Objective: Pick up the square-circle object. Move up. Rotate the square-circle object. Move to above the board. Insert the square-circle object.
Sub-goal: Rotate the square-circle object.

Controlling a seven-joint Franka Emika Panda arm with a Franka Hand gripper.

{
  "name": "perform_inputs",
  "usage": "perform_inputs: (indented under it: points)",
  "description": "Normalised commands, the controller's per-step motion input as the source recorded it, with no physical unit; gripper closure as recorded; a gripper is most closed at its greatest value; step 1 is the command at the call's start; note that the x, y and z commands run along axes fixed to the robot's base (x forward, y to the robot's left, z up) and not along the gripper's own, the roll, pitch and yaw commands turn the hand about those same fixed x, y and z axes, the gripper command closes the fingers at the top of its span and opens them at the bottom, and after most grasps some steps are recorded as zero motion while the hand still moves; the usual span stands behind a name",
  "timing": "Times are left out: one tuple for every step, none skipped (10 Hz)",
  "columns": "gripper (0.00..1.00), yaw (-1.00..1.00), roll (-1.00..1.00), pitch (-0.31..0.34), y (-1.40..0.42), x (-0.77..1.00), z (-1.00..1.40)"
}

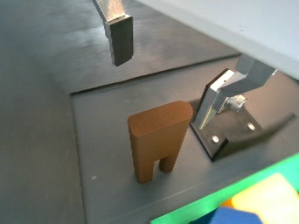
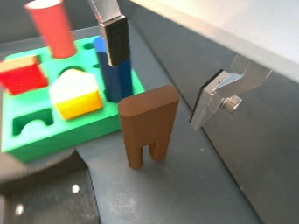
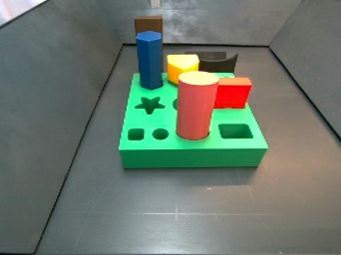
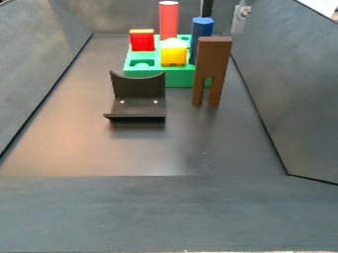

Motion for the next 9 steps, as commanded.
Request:
perform_inputs:
  points:
    - [0.00,1.00,0.00,0.016,0.00,0.03,-0.02]
    - [0.00,1.00,0.00,0.017,0.00,0.03,-0.02]
    - [0.00,1.00,0.00,0.018,0.00,0.03,-0.02]
    - [0.00,1.00,0.00,0.020,0.00,0.03,-0.02]
    - [0.00,1.00,0.00,0.022,0.00,0.03,-0.02]
    - [0.00,1.00,0.00,0.023,0.00,0.03,-0.02]
    - [0.00,1.00,0.00,0.026,0.00,0.03,-0.02]
    - [0.00,1.00,0.00,0.028,0.00,0.04,-0.02]
    - [0.00,1.00,-0.01,0.032,0.00,0.04,-0.02]
